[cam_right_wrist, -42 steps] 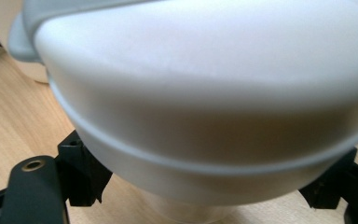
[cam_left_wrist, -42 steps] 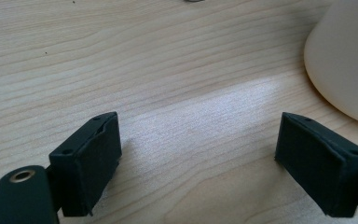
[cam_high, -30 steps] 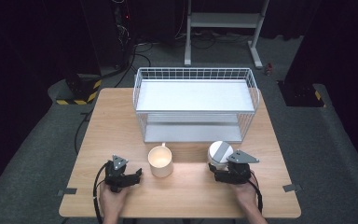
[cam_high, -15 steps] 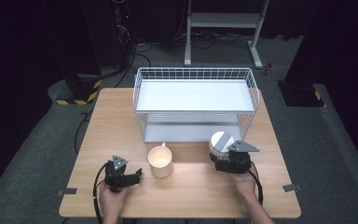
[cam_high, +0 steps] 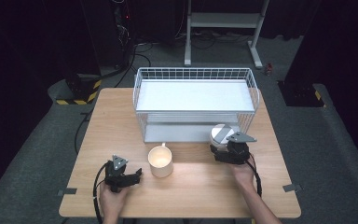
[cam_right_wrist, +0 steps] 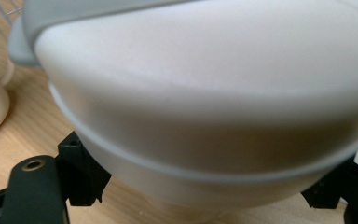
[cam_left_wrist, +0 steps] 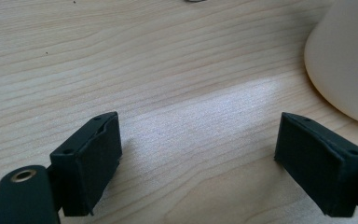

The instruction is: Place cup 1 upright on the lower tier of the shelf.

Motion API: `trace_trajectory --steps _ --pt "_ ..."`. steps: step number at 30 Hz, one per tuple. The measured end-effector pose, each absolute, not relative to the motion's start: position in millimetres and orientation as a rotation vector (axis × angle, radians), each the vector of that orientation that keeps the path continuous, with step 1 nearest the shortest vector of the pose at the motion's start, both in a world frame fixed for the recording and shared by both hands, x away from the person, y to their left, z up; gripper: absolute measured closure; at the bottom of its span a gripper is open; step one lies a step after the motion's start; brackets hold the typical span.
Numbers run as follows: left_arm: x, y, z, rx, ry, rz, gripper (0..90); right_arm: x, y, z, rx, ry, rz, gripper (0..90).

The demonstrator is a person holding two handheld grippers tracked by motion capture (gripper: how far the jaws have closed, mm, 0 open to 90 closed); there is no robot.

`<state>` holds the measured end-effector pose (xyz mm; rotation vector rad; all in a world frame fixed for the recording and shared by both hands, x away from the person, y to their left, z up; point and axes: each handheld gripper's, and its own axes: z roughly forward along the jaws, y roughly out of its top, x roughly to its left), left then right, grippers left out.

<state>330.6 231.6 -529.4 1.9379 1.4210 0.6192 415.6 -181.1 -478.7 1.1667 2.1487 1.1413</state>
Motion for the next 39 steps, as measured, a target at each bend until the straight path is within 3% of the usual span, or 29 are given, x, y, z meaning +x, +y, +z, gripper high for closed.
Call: trace_trajectory --steps 39 --pt "331 232 -529 1.940 1.420 0.623 15.1 465 -174 -488 1.236 2.073 1.109 18.8"
